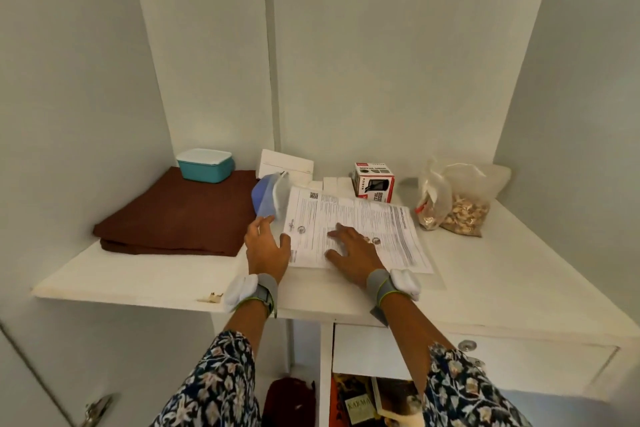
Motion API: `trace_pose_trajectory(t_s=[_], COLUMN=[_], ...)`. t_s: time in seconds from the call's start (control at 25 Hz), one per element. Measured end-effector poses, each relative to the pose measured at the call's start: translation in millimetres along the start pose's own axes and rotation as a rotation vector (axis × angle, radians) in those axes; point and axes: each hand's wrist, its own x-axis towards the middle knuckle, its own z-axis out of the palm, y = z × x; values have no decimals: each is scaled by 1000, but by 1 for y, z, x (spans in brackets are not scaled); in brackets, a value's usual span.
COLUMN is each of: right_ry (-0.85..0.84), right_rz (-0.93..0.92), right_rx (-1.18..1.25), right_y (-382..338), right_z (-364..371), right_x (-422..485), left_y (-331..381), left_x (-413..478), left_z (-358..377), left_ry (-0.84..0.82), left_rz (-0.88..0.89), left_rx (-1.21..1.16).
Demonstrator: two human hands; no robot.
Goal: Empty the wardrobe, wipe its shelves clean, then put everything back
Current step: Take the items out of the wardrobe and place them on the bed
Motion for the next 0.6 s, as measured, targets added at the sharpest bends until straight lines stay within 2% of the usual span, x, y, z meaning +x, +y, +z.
trace_pose_trajectory(t_s=[0.12,0.32,0.44,0.52,0.6], right_ry=[-19,151,44,38,149], right_rz=[49,55,79,71,89], right_rx=[-215,-112,-14,-35,-142], right_y=[-4,-9,-11,-8,3], right_z=[-4,-17,-32,-41,-45], right_x=[3,-5,3,14,28], left_y=[-8,-10,-10,-10,-10], left_x=[22,48,61,68,74], left_z=[8,16,23,27,33], left_ry=[10,68,72,76,74], left_rz=[-49,-221,-253,-254,-234], left_rx=[-36,-88,-81,-119,-169])
